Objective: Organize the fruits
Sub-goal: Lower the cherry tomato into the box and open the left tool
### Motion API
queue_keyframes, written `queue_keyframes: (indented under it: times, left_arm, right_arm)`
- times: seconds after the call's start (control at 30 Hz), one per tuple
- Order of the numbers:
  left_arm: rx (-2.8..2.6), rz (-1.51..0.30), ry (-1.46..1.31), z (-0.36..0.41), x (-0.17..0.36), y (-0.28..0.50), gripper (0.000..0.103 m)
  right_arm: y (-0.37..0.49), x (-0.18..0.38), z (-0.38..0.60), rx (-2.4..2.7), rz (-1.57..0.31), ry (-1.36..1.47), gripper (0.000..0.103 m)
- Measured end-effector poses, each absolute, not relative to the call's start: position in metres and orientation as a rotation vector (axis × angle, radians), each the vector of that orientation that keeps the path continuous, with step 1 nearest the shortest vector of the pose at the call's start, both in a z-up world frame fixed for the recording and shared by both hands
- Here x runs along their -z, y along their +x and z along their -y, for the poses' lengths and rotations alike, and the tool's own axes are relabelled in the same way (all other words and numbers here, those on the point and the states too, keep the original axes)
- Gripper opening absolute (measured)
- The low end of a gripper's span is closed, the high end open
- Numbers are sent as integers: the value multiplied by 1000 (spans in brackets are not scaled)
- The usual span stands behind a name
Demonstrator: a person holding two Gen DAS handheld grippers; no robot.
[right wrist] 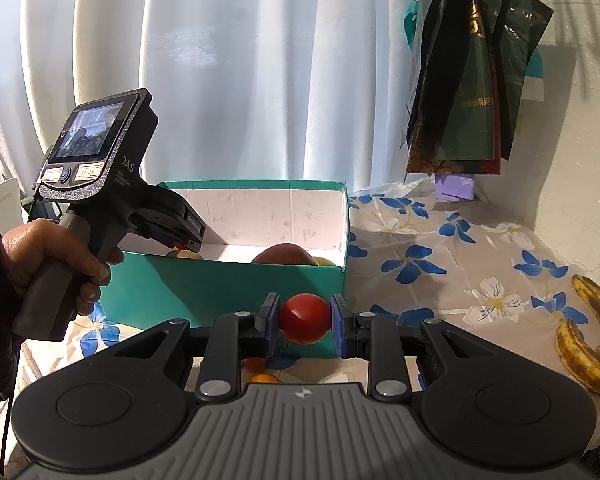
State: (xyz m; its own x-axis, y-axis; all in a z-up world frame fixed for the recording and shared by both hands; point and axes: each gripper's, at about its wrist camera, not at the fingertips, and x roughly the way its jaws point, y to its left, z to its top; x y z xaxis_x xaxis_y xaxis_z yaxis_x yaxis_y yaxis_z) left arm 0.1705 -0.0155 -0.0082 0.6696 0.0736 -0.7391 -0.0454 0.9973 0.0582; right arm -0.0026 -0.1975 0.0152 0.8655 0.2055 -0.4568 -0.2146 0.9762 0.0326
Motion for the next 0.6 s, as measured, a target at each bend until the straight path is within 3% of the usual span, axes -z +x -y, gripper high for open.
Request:
queue_keyframes:
  times: [0.5, 0.6]
  left_arm:
    - [-66, -885, 28, 11, 23, 183, 31]
    - [-60, -886, 30, 11, 23, 182, 42]
  right_arm:
    - [-2, -20, 193, -211, -467, -32, 26]
    - [-2, -21, 193, -211, -466, -36, 26]
